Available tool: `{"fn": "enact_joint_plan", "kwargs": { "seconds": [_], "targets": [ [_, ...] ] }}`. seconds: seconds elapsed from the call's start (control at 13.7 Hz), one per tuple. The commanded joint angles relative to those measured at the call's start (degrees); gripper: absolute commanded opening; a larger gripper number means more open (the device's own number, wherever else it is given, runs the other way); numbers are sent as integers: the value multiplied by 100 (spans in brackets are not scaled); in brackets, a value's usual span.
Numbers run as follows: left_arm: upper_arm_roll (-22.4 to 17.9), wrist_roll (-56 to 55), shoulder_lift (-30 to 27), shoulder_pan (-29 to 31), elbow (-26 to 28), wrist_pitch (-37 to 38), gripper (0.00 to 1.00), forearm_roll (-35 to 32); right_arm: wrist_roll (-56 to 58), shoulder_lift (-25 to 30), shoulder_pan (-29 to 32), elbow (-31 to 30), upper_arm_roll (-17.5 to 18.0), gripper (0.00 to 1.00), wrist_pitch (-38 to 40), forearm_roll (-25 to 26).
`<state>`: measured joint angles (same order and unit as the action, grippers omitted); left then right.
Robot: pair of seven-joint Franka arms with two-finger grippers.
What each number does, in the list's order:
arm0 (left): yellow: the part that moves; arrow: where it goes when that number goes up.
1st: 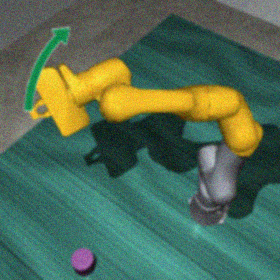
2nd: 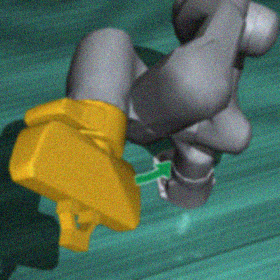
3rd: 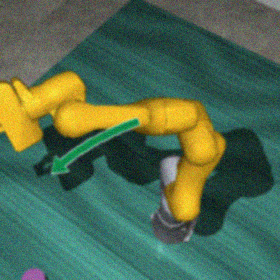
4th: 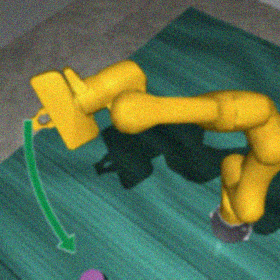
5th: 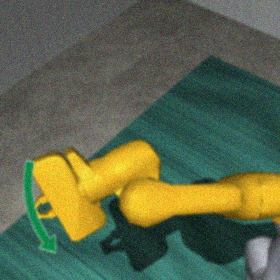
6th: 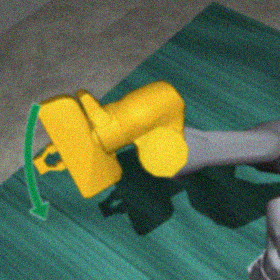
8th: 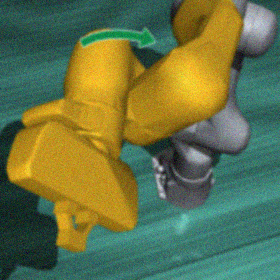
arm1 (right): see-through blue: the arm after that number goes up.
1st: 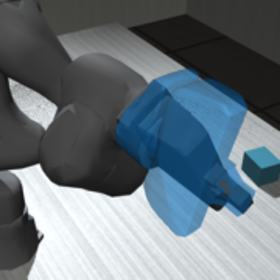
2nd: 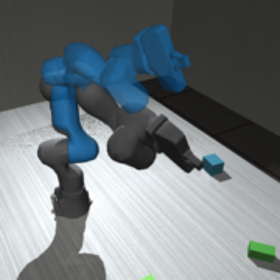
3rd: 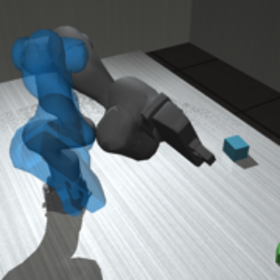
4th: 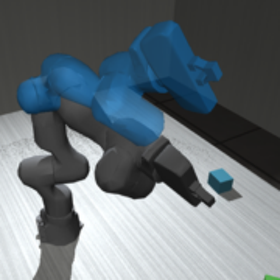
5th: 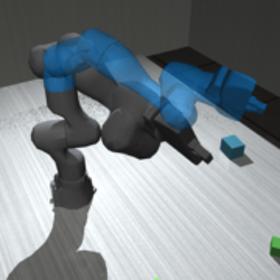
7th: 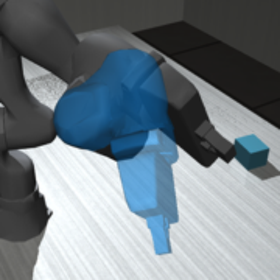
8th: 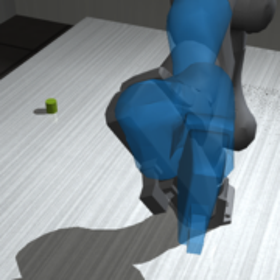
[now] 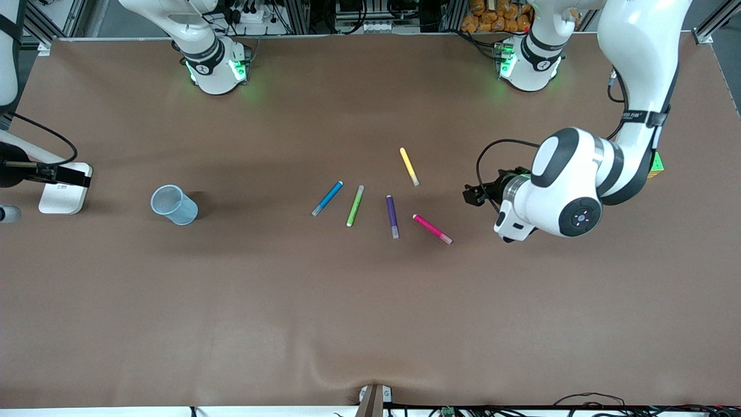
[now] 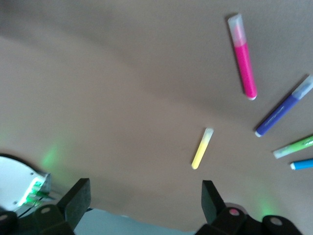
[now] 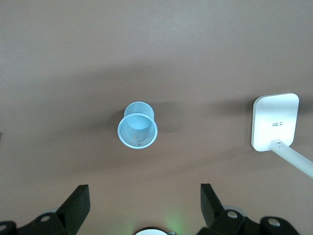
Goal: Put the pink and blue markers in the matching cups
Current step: 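Move the left gripper past the pink cup toward the pink marker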
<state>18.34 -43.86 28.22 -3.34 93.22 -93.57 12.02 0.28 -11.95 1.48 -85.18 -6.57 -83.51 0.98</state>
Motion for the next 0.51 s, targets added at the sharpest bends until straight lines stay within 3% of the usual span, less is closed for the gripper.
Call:
{"fn": "enact_joint_plan", "kwargs": {
  "seconds": [0.0,0.22,0.44],
  "targets": [
    [-14,-114,227,18,-40,-432,100,309,-133,-27,54,19,50,100,19,-19],
    [-49,-123,578,62,-75,-1004,100,458,-421,61,45,-323,50,100,-51,-439],
    [-198,-507,869,62,-128,-1558,100,1038,-1336,473,-86,-1104,111,100,-568,-617]
  ]
}}
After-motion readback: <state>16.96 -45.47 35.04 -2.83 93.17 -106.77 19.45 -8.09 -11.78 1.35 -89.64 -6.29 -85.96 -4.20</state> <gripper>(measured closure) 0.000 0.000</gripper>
